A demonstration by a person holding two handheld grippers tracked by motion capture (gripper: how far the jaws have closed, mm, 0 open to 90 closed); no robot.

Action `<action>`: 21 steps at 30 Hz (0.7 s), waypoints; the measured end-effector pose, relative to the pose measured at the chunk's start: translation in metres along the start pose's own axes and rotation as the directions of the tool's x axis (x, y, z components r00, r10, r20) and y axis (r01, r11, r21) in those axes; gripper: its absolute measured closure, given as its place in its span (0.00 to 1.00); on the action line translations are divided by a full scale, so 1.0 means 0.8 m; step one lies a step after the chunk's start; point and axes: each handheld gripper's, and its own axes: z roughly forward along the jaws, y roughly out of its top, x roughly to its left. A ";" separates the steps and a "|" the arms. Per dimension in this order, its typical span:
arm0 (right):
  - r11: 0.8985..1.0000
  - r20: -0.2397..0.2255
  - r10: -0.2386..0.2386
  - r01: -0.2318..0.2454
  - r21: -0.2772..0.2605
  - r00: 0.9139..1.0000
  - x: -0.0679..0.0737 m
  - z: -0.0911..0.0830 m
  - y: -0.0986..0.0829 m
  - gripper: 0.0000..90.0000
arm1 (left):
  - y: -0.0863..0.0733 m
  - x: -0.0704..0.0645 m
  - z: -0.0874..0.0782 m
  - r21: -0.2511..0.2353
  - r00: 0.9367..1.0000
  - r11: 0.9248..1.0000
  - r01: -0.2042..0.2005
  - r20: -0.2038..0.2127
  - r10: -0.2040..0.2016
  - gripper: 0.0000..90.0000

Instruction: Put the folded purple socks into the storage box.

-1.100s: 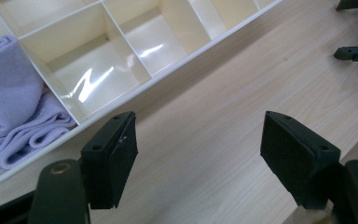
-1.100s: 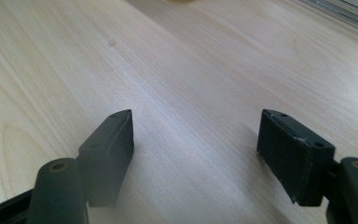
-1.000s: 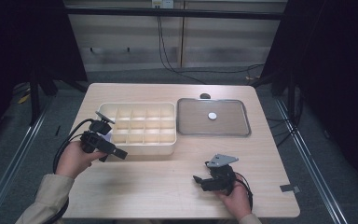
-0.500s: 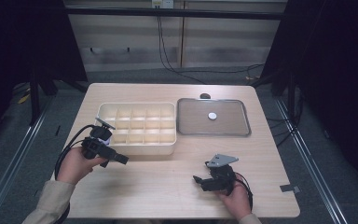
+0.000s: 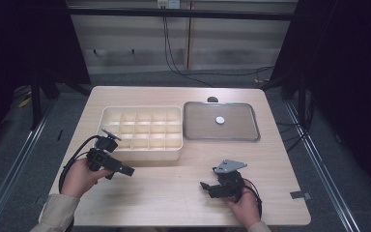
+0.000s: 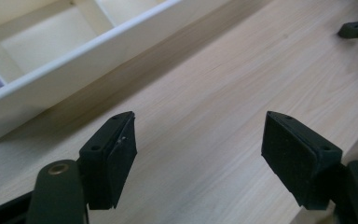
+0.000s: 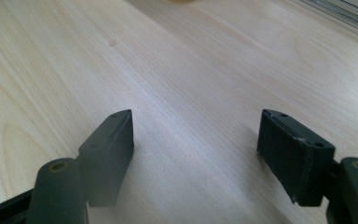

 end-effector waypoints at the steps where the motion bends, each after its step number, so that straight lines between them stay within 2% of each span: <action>1: 1.000 0.000 0.000 0.000 0.000 1.000 0.000 0.000 0.000 0.30 | -0.001 0.001 0.001 -0.006 1.000 1.000 -0.005 0.014 0.005 0.29; 3: 1.000 0.000 0.000 0.000 0.000 1.000 0.000 0.000 0.000 0.30 | -0.003 0.000 0.003 -0.003 1.000 1.000 0.002 -0.007 -0.002 0.29; 5: 1.000 0.000 0.000 0.000 0.000 1.000 0.000 0.000 0.000 0.30 | -0.006 0.002 0.004 0.002 1.000 1.000 -0.007 0.007 0.007 0.29; 6: 1.000 0.000 0.000 0.000 0.000 1.000 0.000 0.000 0.000 0.30 | -0.008 0.001 0.005 -0.007 1.000 1.000 0.003 0.000 -0.003 0.29; 8: 1.000 0.000 0.000 0.000 0.000 1.000 0.000 0.000 0.000 0.30 | -0.012 0.002 0.006 -0.003 1.000 1.000 -0.005 0.003 0.005 0.29; 9: 1.000 0.000 0.000 0.000 0.000 1.000 0.000 0.000 0.000 0.30 | -0.014 0.002 0.007 -0.001 1.000 1.000 -0.011 0.017 0.011 0.29; 10: 1.000 0.000 0.000 0.000 0.000 1.000 0.000 0.000 0.000 0.30 | -0.016 0.001 0.009 -0.006 1.000 1.000 -0.004 0.013 0.004 0.29; 15: 1.000 0.000 0.000 0.000 0.000 1.000 0.000 0.000 0.000 0.30 | -0.024 -0.002 0.018 -0.007 0.999 1.000 -0.027 0.021 0.027 0.29; 19: 1.000 0.000 0.001 -0.001 0.000 1.000 0.000 0.000 0.000 0.30 | -0.028 -0.003 0.025 -0.021 0.999 0.999 -0.046 0.011 0.046 0.28; 21: 1.000 0.000 0.001 -0.001 0.000 1.000 0.000 0.000 0.000 0.30 | -0.029 -0.004 0.027 -0.020 0.998 0.997 -0.069 0.006 0.069 0.28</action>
